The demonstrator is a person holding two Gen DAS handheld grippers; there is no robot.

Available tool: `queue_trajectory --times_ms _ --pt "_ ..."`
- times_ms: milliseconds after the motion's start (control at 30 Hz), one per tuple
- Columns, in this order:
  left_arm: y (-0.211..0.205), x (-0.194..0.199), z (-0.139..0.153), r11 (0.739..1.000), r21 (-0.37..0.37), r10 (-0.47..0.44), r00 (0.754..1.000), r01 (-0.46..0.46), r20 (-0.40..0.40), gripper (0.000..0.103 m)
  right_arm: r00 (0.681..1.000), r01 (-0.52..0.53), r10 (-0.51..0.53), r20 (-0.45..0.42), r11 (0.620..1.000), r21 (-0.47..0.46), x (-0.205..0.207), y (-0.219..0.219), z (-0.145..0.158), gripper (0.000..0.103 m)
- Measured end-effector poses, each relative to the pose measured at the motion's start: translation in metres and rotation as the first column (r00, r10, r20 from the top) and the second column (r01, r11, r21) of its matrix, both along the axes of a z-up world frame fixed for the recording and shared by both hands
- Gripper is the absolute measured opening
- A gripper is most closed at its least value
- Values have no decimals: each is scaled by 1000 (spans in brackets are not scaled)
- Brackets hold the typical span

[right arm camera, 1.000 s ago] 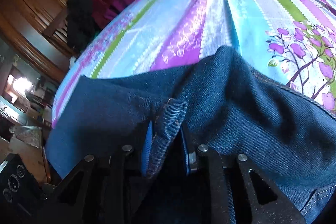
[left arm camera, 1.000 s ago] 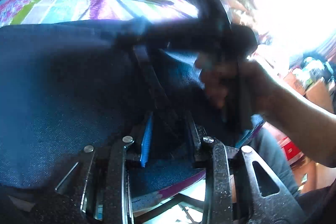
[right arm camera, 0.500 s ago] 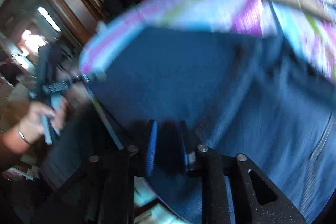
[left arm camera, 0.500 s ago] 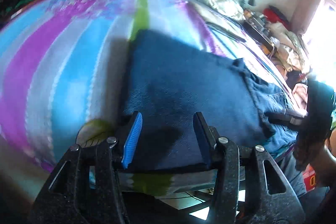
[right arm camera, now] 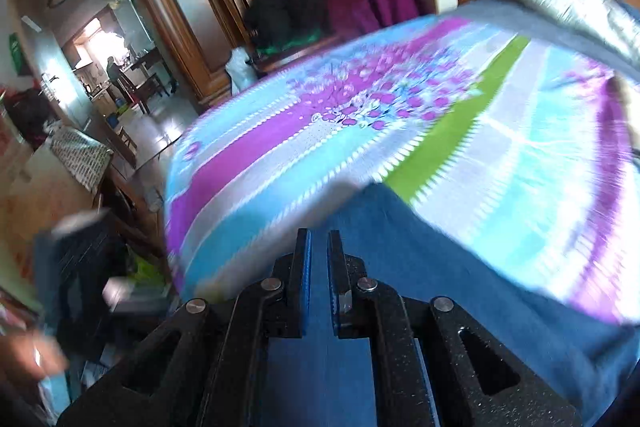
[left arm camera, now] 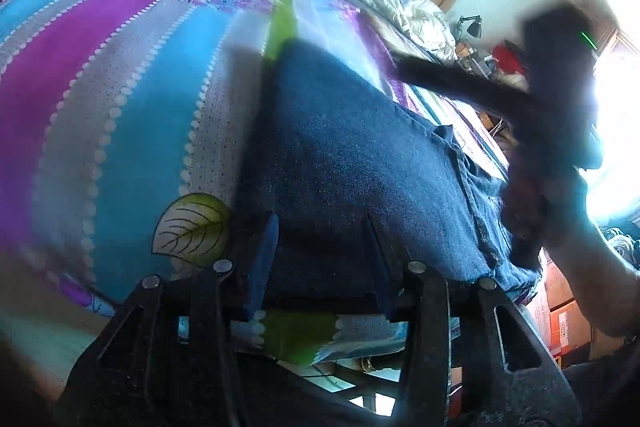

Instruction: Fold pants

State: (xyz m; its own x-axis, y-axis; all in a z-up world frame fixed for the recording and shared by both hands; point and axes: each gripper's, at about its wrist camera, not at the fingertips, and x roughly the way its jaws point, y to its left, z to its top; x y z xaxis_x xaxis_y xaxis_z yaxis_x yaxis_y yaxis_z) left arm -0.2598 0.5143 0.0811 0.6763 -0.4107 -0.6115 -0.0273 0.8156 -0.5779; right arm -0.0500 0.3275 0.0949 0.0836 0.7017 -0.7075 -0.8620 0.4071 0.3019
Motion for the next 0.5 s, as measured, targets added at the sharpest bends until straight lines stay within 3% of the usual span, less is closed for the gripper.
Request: queue_trajectory --times_ms 67,100,133,167,233,300,367,433,500 --pt "2 3 -2 1000 -26 3 1000 -3 -8 44 1000 -1 0 -6 998 -68 24 43 -23 9" --pt "4 5 -3 999 -52 9 1000 -9 -9 44 1000 14 -11 20 990 -137 34 58 -40 0" --pt "5 5 -4 998 -64 10 1000 -10 -8 43 1000 1 -2 -7 989 -149 45 65 -54 0" --pt "6 5 -4 997 -72 11 1000 -11 -6 41 999 1 -5 -42 996 -88 54 61 -56 0" --pt "13 5 -9 995 -95 17 1000 -18 -9 30 997 35 -39 -62 997 -63 66 58 -52 0" --pt "22 5 -14 988 -151 29 1000 -30 -11 21 985 162 -152 81 978 -133 73 60 -40 6" --pt "30 0 -12 983 -178 51 998 -54 -20 17 983 179 -177 39 983 -30 77 43 -15 6" --pt "31 -12 0 985 -160 61 998 -57 17 21 992 125 -125 29 992 18 63 31 5 6" --pt "27 -20 5 987 -157 34 999 -29 29 21 999 32 -32 44 999 -16 44 32 5 6"
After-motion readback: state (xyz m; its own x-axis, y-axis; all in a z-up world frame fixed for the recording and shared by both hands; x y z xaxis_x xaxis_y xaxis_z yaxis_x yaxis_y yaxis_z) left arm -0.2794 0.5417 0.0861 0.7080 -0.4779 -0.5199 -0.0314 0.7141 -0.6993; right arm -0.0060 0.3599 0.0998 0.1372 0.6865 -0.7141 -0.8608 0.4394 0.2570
